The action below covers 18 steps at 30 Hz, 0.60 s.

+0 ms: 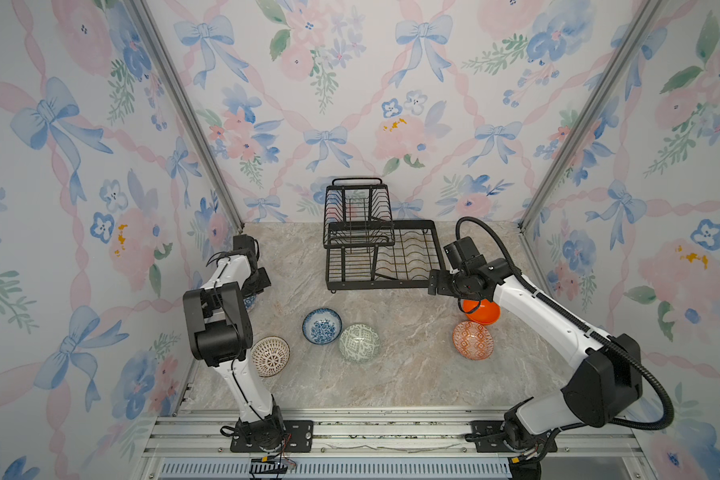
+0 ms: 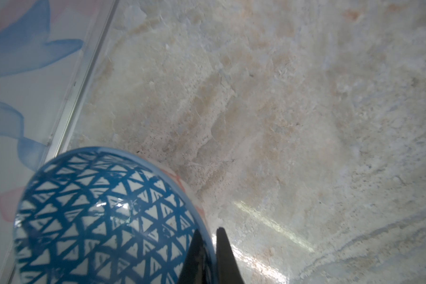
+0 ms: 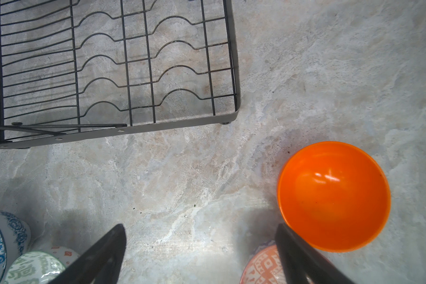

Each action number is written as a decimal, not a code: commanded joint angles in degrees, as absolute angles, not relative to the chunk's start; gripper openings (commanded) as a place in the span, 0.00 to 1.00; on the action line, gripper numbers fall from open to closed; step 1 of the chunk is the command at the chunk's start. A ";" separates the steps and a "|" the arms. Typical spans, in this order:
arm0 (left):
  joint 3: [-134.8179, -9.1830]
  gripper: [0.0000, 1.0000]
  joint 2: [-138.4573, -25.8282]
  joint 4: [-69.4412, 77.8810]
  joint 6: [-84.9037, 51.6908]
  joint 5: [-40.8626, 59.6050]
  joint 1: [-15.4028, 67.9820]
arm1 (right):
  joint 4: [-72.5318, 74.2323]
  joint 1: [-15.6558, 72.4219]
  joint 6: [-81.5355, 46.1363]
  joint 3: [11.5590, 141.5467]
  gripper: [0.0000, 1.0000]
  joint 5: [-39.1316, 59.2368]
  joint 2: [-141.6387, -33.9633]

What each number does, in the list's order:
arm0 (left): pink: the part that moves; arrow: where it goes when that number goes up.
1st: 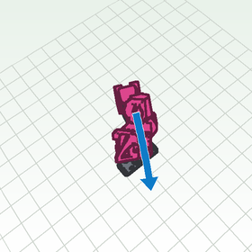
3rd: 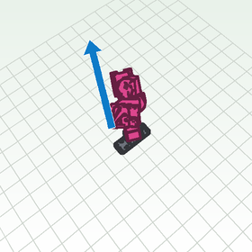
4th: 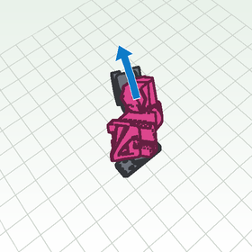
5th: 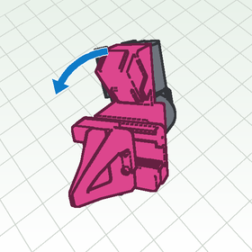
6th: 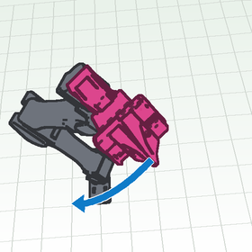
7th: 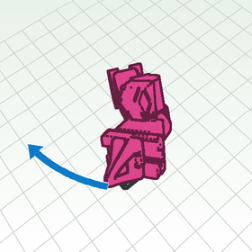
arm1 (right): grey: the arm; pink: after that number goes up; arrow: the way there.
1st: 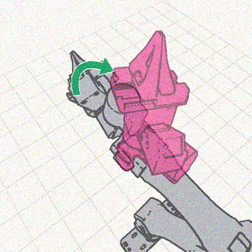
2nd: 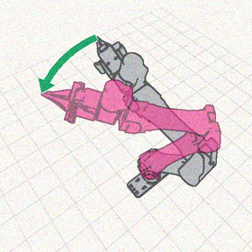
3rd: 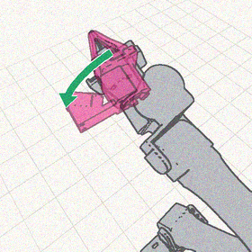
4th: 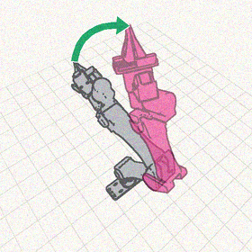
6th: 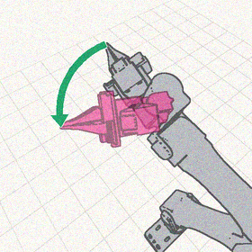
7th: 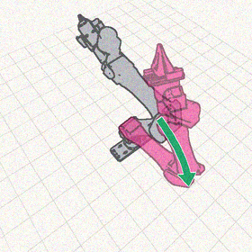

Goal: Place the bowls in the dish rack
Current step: 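Lower the left gripper onto the blue triangle-pattern bowl's rim while the right hovers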

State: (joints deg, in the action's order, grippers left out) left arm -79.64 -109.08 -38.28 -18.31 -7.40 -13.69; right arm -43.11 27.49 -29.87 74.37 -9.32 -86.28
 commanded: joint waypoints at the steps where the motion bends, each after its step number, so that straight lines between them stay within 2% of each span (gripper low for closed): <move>1: -78.93 0.06 -107.84 -39.03 -21.03 0.95 -11.87 | -45.24 27.77 -31.07 74.99 0.97 -10.76 -85.88; 12: -75.41 0.05 -104.99 -39.02 -26.05 0.33 2.21 | -44.41 27.71 -32.52 73.07 0.97 -10.95 -84.64; 18: -73.27 0.13 -104.26 -39.03 -27.06 0.81 5.23 | -43.86 27.76 -32.74 71.73 0.97 -10.61 -84.03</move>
State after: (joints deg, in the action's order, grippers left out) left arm -75.31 -104.77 -36.82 -24.86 -1.19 4.25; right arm -43.07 27.49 -32.01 72.77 -9.93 -85.65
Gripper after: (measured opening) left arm 0.120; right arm 0.968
